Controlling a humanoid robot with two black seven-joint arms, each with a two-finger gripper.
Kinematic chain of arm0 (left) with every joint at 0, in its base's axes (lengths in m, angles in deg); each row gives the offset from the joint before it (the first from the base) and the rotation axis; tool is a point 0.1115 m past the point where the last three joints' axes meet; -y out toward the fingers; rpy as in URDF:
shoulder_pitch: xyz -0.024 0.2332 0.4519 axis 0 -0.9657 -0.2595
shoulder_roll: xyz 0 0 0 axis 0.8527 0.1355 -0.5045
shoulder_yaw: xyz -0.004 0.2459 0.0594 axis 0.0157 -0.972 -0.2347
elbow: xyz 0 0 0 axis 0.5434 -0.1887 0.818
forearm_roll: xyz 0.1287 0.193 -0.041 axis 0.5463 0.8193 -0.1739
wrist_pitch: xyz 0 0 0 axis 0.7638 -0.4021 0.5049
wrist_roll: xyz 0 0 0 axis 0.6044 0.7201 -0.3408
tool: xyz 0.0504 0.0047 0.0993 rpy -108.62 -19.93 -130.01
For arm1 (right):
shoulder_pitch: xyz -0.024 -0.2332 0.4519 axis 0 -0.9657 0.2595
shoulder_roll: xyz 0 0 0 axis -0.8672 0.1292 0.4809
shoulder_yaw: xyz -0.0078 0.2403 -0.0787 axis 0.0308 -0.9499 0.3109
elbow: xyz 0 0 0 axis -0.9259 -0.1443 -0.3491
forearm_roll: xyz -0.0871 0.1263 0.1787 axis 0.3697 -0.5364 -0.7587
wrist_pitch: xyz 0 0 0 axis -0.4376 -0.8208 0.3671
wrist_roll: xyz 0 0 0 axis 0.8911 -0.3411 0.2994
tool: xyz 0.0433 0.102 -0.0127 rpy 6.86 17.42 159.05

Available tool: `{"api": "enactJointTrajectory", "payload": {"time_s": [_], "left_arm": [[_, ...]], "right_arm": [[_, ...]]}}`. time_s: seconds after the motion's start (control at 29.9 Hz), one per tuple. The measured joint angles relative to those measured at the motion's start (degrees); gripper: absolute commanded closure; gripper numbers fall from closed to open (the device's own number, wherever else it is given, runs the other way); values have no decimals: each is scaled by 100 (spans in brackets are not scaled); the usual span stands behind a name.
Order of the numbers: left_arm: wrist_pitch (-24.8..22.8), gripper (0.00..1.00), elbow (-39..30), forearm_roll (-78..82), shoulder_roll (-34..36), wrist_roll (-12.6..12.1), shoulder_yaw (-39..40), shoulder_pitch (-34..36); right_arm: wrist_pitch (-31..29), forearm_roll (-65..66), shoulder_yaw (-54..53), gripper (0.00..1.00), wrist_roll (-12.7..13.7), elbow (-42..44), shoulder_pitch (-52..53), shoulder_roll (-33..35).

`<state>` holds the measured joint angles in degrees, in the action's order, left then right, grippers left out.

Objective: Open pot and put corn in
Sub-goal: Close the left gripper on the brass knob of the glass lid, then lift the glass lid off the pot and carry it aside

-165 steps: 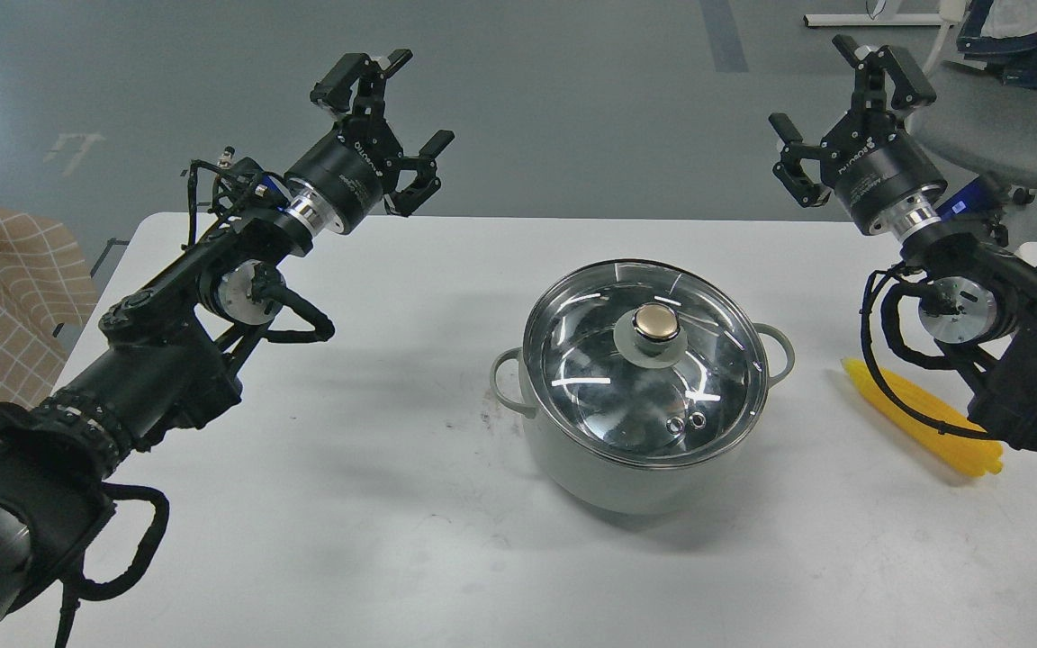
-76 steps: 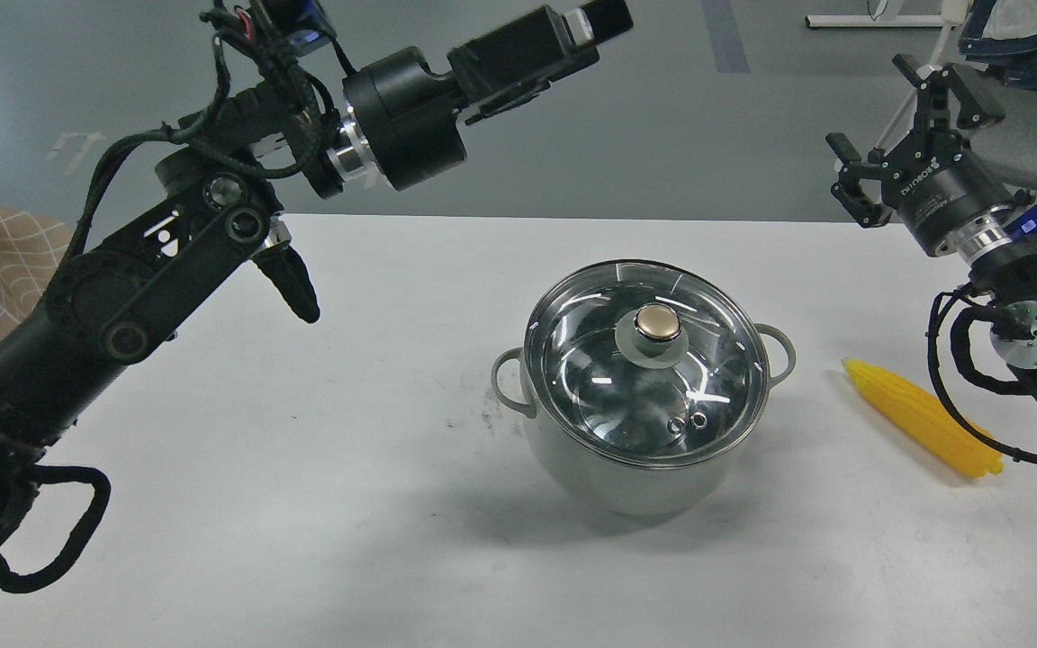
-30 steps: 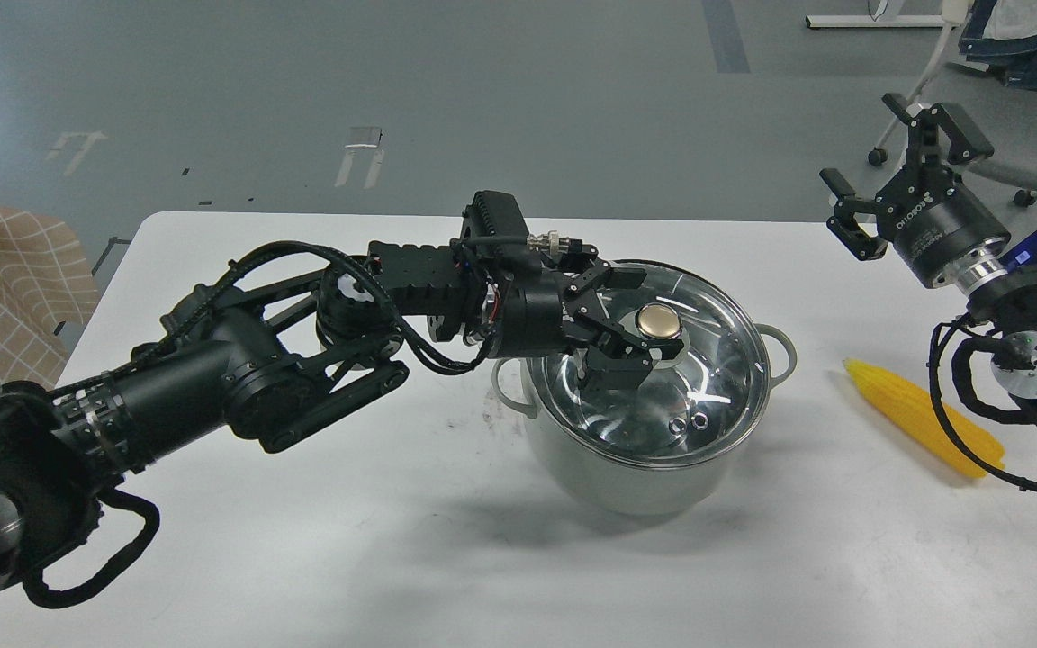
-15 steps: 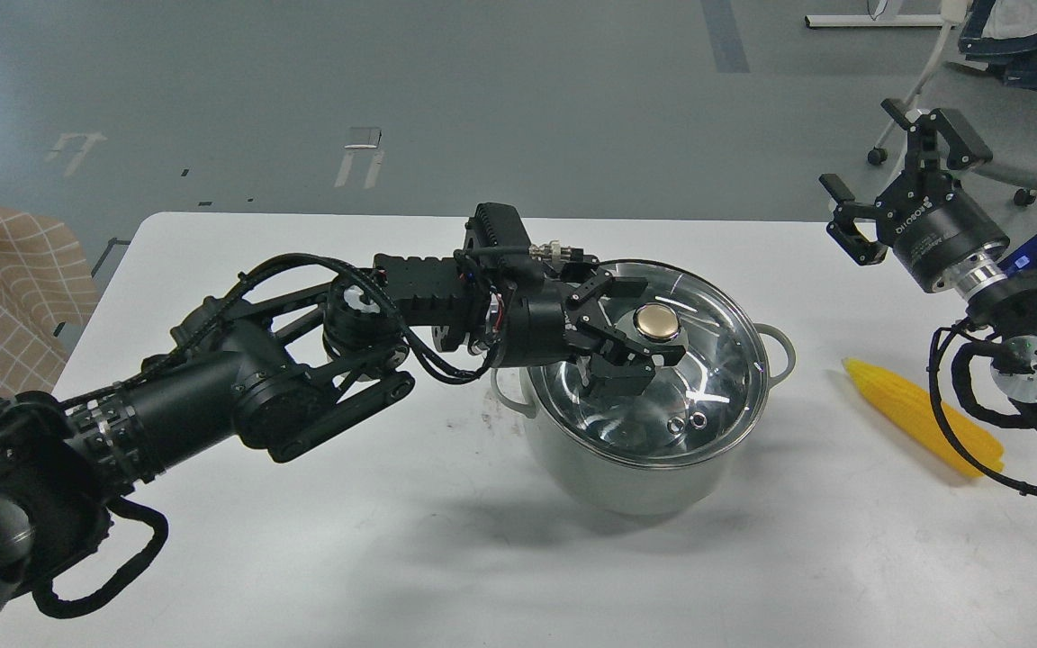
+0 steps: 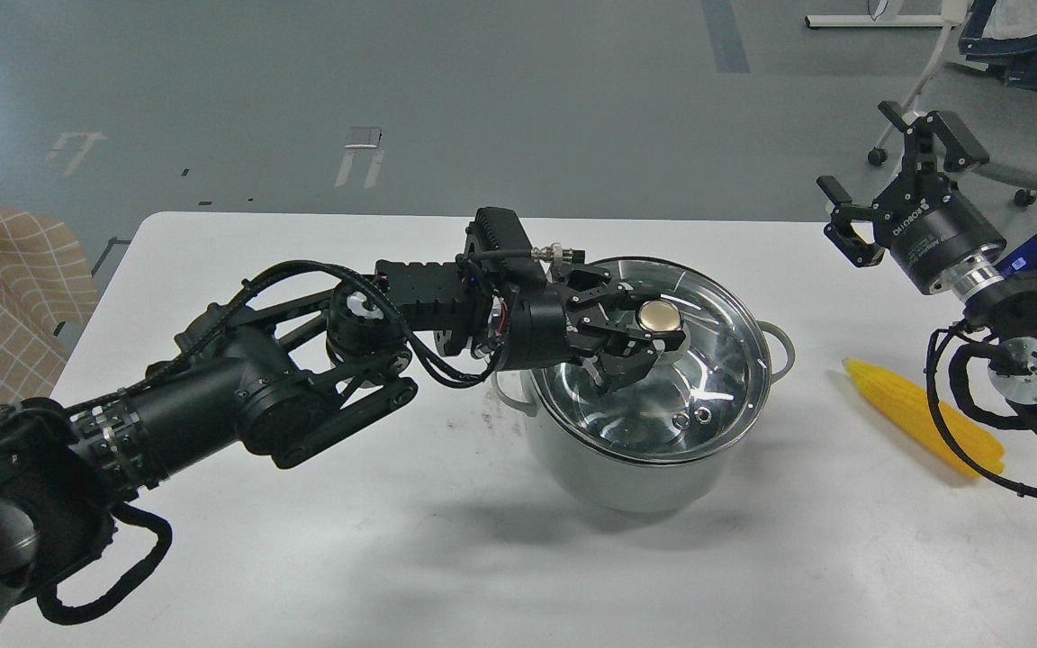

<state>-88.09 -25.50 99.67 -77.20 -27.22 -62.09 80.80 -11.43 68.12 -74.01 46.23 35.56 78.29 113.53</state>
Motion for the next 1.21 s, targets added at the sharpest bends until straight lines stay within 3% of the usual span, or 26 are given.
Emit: {"api": "enactJointTrajectory", "payload": {"time_s": [0.17,0.3,0.4,0.6,0.77,0.87,0.97,1.21], "left_arm": [[-15,85,-297,-1,52,8,88,395],[-58,84,-677,0,594,12,161,789],[-63,84,-994,0,1248,14,170,934],[140,84,-1618,-53,3203,78,183,719],[918,84,-1683,-252,4314,199,184,-13],[1447,84,-1651,-449,4631,246,185,-607],[2160,84,-1467,-817,4730,284,184,-1312],[3270,84,-538,-920,4434,312,177,-2291]], "right_arm": [[0,0,0,2,0,-1,0,-1],[0,0,0,2,0,-1,-24,9],[0,0,0,2,0,-5,-34,21],[0,0,0,2,0,-10,-59,8],[0,35,-3,2,0,-5,-71,-38],[0,92,-4,2,0,5,-80,-61],[0,112,-8,2,0,8,-86,-63],[0,120,-8,2,0,7,-113,-57]]}}
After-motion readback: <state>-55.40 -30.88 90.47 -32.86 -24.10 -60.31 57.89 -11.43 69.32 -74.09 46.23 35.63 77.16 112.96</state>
